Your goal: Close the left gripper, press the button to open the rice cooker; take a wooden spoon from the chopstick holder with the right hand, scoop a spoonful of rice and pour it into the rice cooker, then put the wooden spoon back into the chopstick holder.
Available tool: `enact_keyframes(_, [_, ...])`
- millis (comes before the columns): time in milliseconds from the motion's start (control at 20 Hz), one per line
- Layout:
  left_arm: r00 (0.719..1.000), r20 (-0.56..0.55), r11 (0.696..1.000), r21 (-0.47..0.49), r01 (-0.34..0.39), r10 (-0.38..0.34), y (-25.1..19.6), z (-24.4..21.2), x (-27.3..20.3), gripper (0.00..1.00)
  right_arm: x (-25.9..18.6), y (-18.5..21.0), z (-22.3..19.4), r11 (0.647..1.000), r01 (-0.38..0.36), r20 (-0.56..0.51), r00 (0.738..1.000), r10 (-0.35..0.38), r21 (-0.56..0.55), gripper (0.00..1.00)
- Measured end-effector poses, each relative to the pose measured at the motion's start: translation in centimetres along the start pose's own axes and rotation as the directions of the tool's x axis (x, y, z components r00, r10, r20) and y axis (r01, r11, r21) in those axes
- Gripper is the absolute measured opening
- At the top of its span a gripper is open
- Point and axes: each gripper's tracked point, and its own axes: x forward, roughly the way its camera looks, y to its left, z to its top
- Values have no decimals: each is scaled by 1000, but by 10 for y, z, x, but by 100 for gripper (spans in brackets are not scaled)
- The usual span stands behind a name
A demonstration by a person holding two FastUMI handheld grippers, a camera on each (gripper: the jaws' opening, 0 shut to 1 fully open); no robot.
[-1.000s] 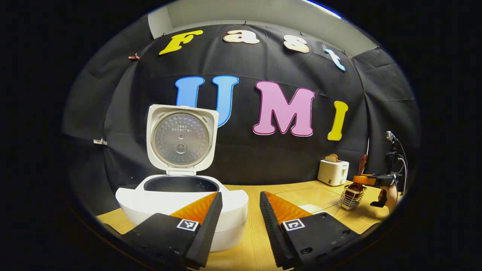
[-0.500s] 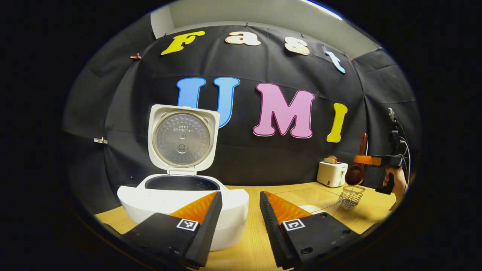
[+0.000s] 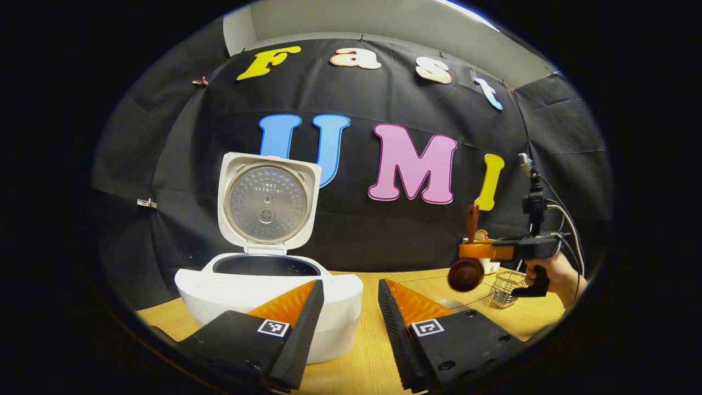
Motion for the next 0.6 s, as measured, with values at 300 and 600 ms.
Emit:
enact_keyframes(300, [1000,11,1000,-13,-6,6,4,1,-3,67,25,31,-42,1000,-24,-97,995,24,4,14])
enact_keyframes(600, [1000,31,1000,-15,-2,2,6,7,-10,67,30,41,-61,1000,-3,-143,990,4,11,14])
